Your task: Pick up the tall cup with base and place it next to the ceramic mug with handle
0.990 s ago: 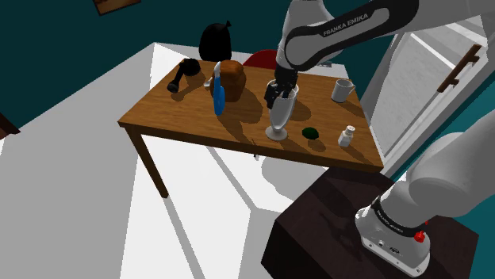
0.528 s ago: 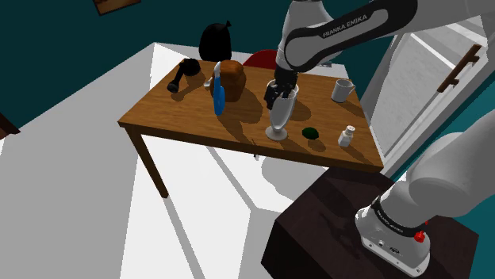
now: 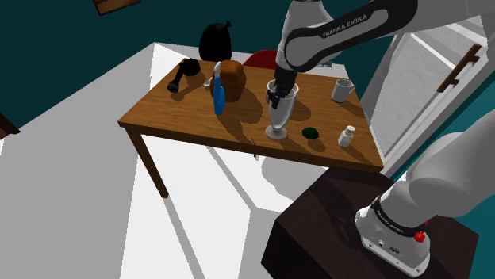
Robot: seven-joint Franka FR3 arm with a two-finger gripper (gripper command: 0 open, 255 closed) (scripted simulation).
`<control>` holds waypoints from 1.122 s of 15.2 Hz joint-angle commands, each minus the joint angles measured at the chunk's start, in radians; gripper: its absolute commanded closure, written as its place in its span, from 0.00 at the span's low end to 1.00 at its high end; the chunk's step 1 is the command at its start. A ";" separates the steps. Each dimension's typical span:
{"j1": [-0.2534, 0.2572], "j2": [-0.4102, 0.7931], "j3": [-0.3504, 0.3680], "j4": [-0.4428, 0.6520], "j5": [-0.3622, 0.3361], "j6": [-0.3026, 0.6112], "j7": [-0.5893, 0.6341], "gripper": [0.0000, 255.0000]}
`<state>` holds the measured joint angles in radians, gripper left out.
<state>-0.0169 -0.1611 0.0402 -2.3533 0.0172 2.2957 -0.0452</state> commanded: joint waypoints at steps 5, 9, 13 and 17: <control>0.000 -0.019 0.000 0.023 0.000 -0.042 0.000 1.00; 0.000 -0.042 -0.001 0.056 0.001 -0.098 0.000 1.00; 0.000 -0.060 -0.001 0.093 0.001 -0.153 0.000 1.00; 0.000 -0.075 -0.002 0.132 0.001 -0.208 0.000 1.00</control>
<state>-0.0170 -0.2355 0.0387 -2.2345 0.0182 2.1019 -0.0450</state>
